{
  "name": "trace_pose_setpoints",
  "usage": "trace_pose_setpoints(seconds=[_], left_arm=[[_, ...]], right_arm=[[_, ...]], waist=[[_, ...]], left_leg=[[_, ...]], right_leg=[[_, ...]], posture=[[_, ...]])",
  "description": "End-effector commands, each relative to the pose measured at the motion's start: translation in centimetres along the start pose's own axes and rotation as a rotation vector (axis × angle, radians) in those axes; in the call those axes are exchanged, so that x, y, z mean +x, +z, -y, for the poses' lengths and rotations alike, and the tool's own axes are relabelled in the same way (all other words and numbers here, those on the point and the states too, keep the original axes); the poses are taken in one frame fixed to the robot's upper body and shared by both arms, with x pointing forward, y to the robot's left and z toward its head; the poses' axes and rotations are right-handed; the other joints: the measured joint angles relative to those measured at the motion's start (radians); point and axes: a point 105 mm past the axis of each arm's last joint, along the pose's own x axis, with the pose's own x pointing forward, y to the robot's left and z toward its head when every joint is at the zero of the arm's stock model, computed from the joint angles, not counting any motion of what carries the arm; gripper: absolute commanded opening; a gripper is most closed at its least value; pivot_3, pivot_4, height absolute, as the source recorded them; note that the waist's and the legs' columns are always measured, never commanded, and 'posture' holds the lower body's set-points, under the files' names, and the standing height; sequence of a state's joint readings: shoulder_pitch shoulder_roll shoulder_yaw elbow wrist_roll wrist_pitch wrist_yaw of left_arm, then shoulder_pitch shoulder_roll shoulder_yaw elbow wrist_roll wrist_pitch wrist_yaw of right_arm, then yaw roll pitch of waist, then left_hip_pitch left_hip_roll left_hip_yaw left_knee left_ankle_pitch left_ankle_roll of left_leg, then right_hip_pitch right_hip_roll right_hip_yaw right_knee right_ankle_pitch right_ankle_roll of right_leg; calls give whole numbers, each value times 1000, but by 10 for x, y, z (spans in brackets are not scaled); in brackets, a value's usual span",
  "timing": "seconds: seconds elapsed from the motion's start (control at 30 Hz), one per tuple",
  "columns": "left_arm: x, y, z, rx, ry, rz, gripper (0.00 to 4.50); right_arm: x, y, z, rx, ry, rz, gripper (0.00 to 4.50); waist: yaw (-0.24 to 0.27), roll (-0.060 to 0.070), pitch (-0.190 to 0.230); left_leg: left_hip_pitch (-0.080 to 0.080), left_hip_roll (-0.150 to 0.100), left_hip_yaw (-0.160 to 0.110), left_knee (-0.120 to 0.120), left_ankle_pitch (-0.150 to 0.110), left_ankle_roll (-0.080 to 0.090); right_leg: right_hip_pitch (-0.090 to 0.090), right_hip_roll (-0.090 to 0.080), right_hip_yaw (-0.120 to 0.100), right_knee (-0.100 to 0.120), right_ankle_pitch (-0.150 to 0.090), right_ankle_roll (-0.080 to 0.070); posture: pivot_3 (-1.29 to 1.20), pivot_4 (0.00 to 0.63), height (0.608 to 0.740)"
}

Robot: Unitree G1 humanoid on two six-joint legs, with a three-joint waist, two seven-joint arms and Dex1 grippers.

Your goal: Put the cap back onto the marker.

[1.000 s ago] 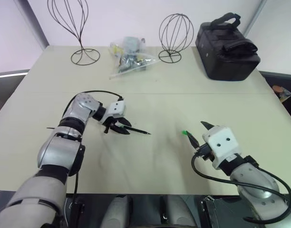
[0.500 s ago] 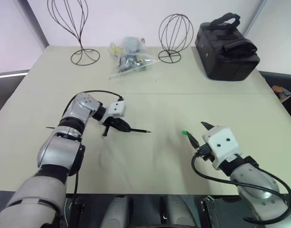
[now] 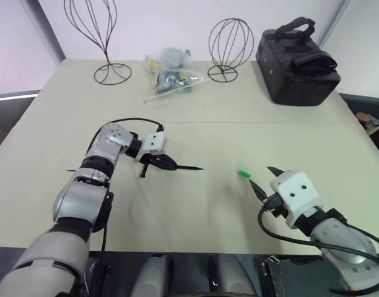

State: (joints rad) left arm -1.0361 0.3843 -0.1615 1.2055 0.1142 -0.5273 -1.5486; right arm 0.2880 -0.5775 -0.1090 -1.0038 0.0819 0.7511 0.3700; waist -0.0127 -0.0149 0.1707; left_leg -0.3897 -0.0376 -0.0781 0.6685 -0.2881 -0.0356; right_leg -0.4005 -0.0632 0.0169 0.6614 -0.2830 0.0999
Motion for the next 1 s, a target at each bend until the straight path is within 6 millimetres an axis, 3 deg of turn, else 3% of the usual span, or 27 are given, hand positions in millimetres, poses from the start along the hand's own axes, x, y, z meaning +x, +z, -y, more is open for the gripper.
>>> trace_pose_setpoints(seconds=[0.03, 0.3, 0.53, 1.0], left_arm=[[-5, 16, -4, 148, 50, 58, 16], [-11, 19, 1, 200, 64, 80, 16], [-19, 20, 5, 206, 85, 77, 16], [-41, 12, 21, 89, 146, 42, 16]], right_arm=[[-2, 2, 8, -27, 39, 22, 2759], [13, -17, 19, 48, 218, 21, 2759], [33, -22, 24, 57, 388, 30, 2759], [61, -36, 30, 17, 478, 39, 2759]], waist=[[-3, 0, 0], [-2, 0, 0], [-3, 0, 0], [-2, 0, 0]], left_leg=[[0, 0, 0, 0, 0, 0], [1, 0, 1, 0, 0, 0], [1, 0, 1, 0, 0, 0], [1, 2, 1, 0, 0, 0]], right_leg=[[0, 0, 0, 0, 0, 0], [1, 0, 1, 0, 0, 0], [1, 0, 1, 0, 0, 0], [0, 0, 2, 1, 0, 0]], posture=[[0, 150, 740], [0, 150, 740], [0, 150, 740], [0, 150, 740]])
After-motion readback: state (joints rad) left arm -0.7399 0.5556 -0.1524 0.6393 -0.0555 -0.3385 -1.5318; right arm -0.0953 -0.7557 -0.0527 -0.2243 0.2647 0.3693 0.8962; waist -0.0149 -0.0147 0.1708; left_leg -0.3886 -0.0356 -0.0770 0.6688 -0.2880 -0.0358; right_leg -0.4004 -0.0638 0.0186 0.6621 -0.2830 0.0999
